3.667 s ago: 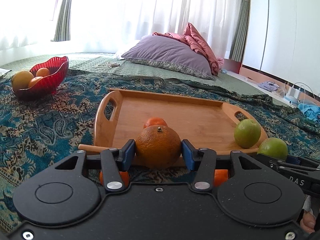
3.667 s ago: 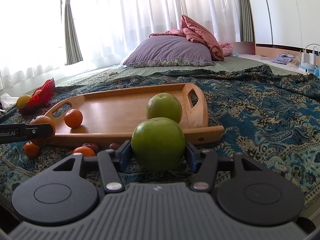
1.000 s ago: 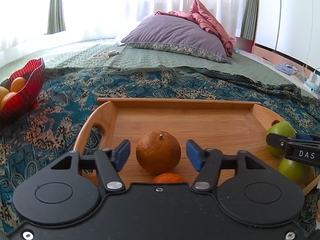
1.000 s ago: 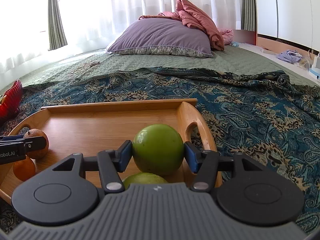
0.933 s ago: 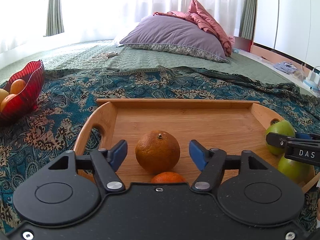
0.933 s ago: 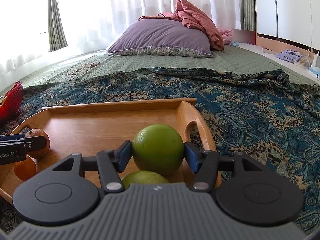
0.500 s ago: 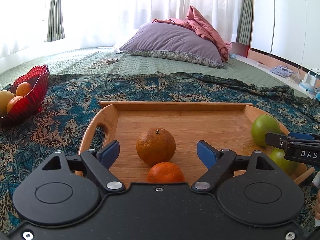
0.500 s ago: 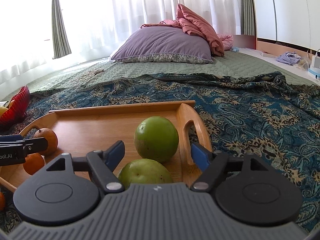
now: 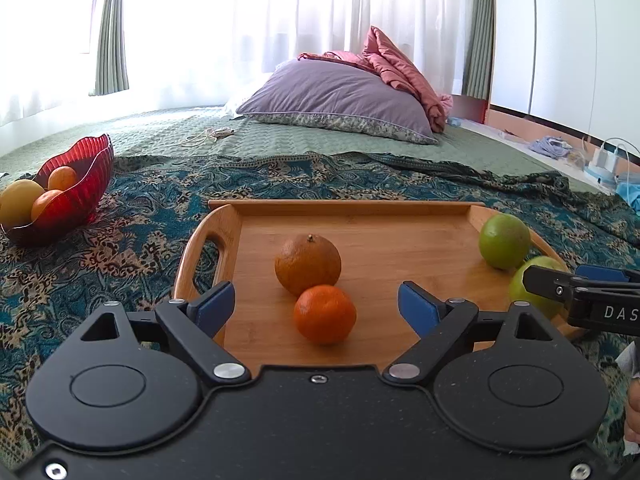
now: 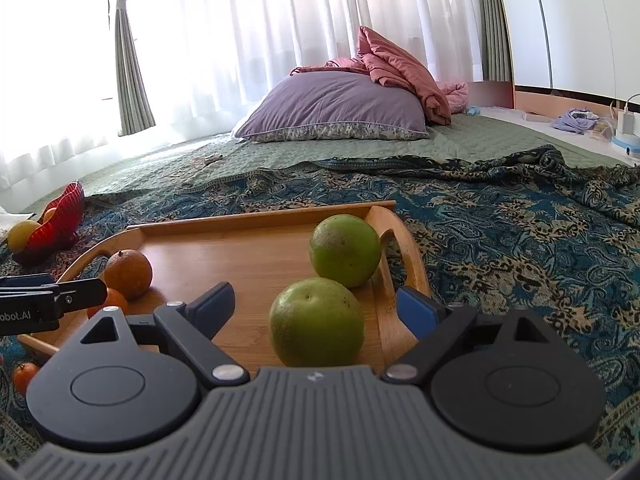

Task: Organize fruits
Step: 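Open both grippers and move both tools toward the remaining tangerines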

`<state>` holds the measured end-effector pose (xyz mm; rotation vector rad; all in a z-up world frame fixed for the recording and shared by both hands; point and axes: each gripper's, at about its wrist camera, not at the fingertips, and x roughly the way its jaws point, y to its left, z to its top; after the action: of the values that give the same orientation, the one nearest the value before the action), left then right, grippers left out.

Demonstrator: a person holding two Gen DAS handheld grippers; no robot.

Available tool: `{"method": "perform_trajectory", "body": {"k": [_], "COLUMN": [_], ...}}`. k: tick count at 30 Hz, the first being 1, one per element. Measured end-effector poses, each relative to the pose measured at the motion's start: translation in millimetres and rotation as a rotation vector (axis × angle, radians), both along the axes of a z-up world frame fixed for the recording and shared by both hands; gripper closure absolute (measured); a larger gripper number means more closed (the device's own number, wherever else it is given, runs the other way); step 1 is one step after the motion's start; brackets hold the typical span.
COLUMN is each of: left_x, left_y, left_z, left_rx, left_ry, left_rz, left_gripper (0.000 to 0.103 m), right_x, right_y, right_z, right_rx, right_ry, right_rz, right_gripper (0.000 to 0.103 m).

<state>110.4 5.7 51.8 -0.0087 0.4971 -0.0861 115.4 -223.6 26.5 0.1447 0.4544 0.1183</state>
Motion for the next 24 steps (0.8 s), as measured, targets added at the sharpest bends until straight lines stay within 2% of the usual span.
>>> {"method": "perform_trajectory", "body": {"k": [9,19,24], "left_x": [-35.3,-67.6,-74.6], "left_y": [-0.2,6.3,10.0], "left_z": [-4.0,-17.0,-25.7], "left_rx": [0.014,0.034,0.061], "left_ry": [-0.021,-0.046,-0.032], "left_rz": [-0.021,0.001,0.014], "left_gripper": [0.012,0.01,0.01], "right_x": [-35.8,-58.9,-65.3], "right_y": [10.5,43.5,47.0], "right_z": [-4.3,-23.2,-26.0], "right_rx": [-0.023,-0.094,-0.073], "right_ry": [-0.049,-0.042,-0.05], "right_rz": [0.039,0.143,0.157], "right_gripper": [0.0,0.0,0.0]}}
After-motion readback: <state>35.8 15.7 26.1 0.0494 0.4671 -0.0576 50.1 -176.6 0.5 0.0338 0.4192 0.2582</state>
